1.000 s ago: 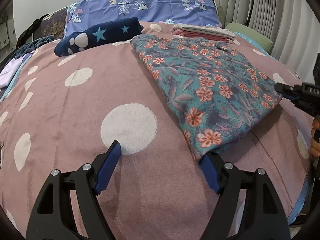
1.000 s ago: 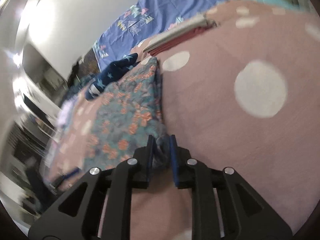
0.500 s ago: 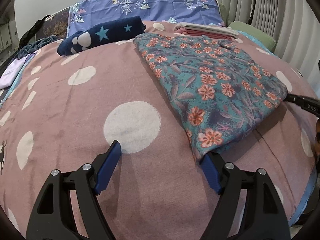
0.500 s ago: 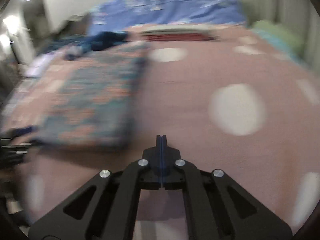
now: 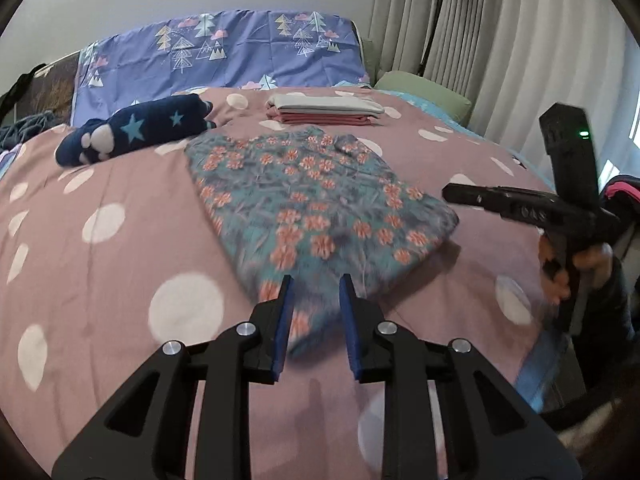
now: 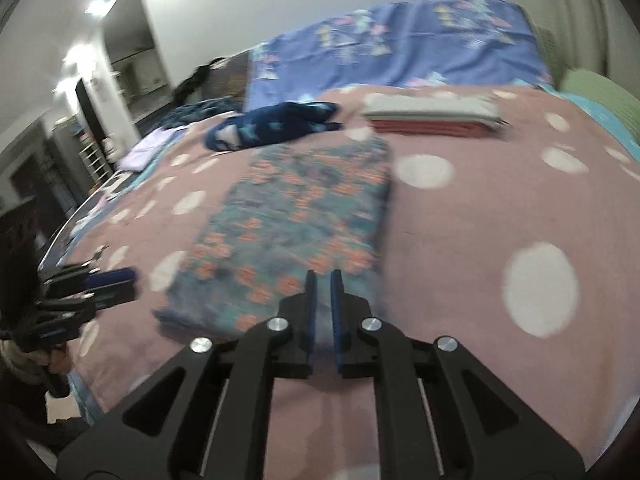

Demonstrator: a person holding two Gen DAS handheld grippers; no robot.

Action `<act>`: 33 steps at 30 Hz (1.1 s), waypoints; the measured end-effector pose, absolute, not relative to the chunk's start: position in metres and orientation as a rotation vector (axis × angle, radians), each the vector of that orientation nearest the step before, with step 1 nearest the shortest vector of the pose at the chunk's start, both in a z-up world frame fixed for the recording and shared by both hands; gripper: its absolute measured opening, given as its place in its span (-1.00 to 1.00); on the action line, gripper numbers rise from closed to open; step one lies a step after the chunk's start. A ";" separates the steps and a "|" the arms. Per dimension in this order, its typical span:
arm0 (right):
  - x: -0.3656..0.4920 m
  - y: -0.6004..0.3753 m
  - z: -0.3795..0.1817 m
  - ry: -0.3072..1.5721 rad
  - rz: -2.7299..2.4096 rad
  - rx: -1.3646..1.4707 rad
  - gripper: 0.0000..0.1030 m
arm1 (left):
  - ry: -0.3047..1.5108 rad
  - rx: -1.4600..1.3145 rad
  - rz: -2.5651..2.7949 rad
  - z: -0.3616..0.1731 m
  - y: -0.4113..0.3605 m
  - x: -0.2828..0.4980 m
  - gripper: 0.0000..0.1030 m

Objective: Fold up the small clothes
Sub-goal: 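Move both grippers to the folded shirt's edge and open them around it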

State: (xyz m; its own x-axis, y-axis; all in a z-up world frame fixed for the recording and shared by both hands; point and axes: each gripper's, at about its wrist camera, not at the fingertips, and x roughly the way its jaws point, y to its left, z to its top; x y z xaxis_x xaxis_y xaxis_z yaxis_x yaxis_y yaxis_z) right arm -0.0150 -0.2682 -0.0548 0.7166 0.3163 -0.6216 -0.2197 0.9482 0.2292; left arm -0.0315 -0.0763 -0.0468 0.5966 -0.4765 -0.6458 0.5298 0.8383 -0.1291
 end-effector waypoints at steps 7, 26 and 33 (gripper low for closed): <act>0.008 -0.265 -0.103 0.860 0.213 0.145 -0.68 | 0.835 0.154 -0.497 -0.100 -0.096 -0.005 -0.13; 0.039 -0.295 -0.077 0.865 0.236 0.222 -0.22 | 0.831 0.126 -0.474 -0.076 -0.093 0.015 0.29; 0.053 -0.302 -0.096 0.907 0.311 0.297 -0.03 | 0.906 0.041 -0.477 -0.094 -0.085 0.042 0.41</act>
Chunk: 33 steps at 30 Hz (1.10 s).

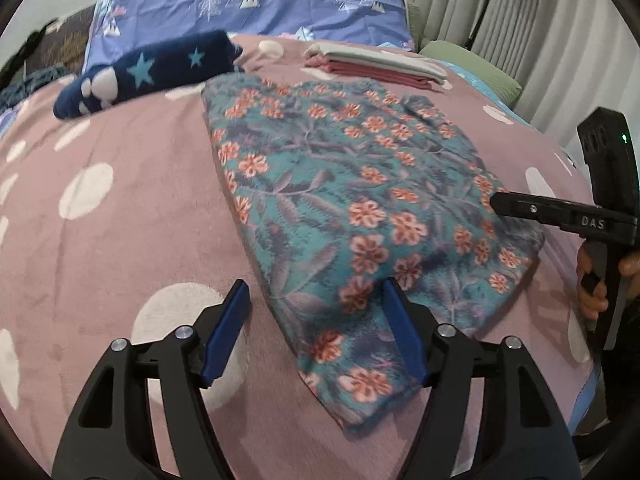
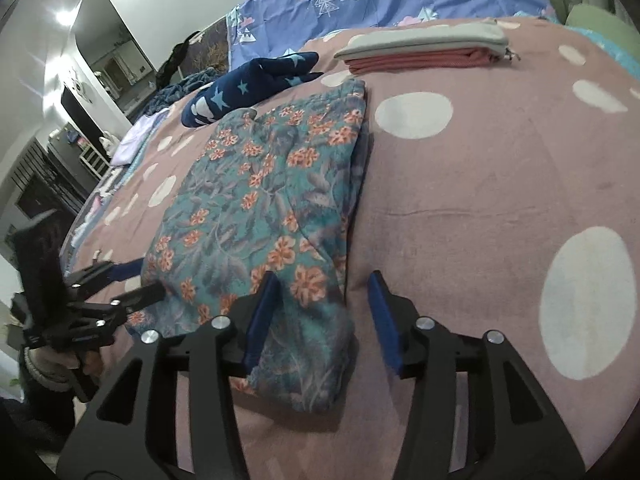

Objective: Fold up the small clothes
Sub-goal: 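Move both grippers to the folded shirt's edge and open them around it, then grasp the folded teal shirt edge with the left gripper while the right gripper grasps beside it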

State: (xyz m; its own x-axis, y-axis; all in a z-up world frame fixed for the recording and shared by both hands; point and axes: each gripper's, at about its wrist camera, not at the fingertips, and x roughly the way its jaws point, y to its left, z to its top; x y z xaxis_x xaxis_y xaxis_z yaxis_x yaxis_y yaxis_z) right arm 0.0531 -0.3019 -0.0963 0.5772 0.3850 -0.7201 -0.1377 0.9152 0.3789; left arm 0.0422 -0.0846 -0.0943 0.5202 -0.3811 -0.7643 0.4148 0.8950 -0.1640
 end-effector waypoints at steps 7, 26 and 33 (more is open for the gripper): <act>0.071 -0.312 -0.098 0.908 0.409 0.373 -0.02 | 0.928 -0.045 -0.547 -0.098 -0.081 0.063 0.54; 0.177 -0.300 -0.114 1.043 0.598 0.462 -0.13 | 0.970 -0.197 -0.689 -0.103 -0.093 0.160 0.48; 0.202 -0.298 -0.114 1.038 0.591 0.480 -0.18 | 0.959 -0.191 -0.702 -0.105 -0.096 0.186 0.47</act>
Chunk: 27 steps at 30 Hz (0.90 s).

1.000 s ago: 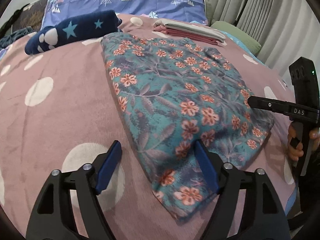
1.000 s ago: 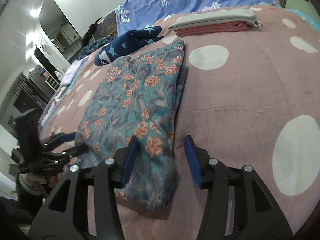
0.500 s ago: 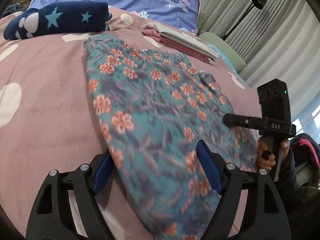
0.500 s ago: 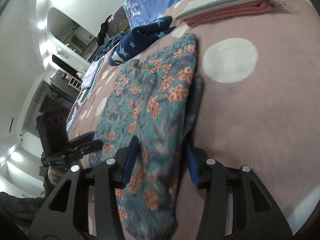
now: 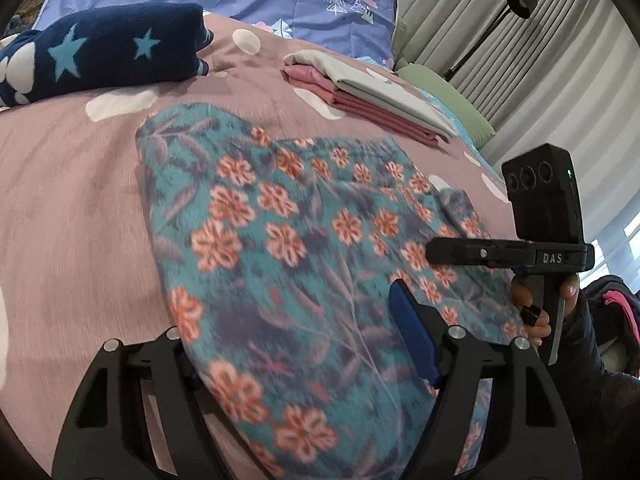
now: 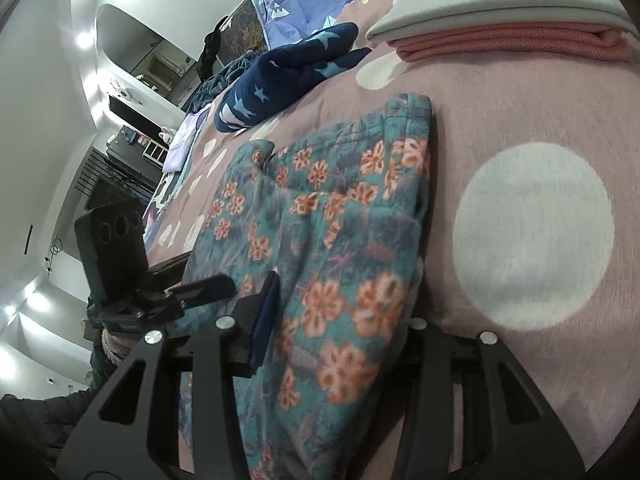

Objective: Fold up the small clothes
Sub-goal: 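Grasp the folded teal shirt edge with the left gripper while the right gripper grasps beside it, then lift the folded shirt with both grippers and carry it across the bed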

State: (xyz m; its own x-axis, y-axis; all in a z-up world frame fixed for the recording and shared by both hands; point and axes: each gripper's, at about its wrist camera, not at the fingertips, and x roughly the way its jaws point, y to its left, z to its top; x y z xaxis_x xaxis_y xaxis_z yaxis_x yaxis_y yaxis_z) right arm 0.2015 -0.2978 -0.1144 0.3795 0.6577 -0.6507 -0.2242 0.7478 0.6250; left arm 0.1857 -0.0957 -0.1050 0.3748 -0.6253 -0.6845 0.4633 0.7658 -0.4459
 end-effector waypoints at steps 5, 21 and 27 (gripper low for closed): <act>0.184 -0.311 -0.106 1.021 0.566 0.448 -0.17 | 0.947 -0.200 -0.709 -0.107 -0.086 0.178 0.37; 0.200 -0.287 -0.105 0.996 0.487 0.338 -0.62 | 0.932 -0.140 -0.685 -0.098 -0.096 0.193 -0.66; 0.143 -0.274 -0.032 0.785 0.418 0.199 -0.69 | 0.738 -0.022 -0.698 -0.033 -0.110 0.154 -0.74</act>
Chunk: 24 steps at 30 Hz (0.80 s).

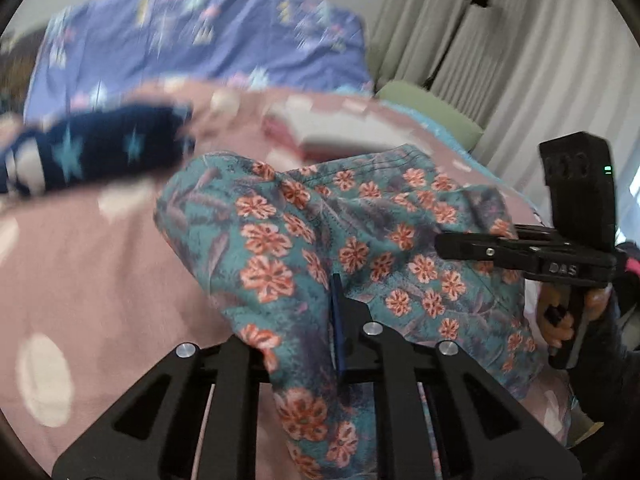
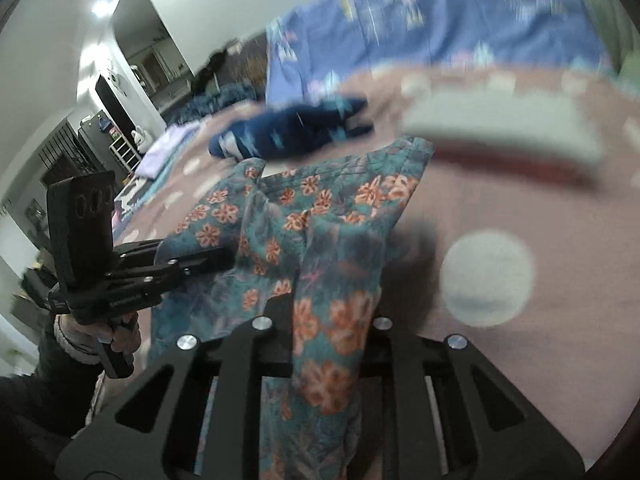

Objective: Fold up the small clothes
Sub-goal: 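Lift the folded shirt with both grippers and carry it across the bed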

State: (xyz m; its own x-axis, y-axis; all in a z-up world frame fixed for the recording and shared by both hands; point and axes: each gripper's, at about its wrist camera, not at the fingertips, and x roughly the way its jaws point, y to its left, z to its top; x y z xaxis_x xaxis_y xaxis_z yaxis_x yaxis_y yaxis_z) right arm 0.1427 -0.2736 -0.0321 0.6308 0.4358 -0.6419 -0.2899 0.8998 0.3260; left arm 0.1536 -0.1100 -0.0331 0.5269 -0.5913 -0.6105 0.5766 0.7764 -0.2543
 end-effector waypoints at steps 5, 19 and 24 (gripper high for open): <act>0.070 -0.265 0.031 0.568 0.309 0.058 -0.69 | 0.566 0.043 -0.731 0.027 -0.129 0.112 -0.76; -0.080 -0.350 0.105 0.287 -0.028 0.024 -0.69 | 0.307 0.228 -0.916 0.114 -0.267 0.027 -0.75; -0.116 -0.410 0.109 0.271 -0.153 0.088 -0.69 | 0.272 0.275 -1.016 0.120 -0.336 0.009 -0.75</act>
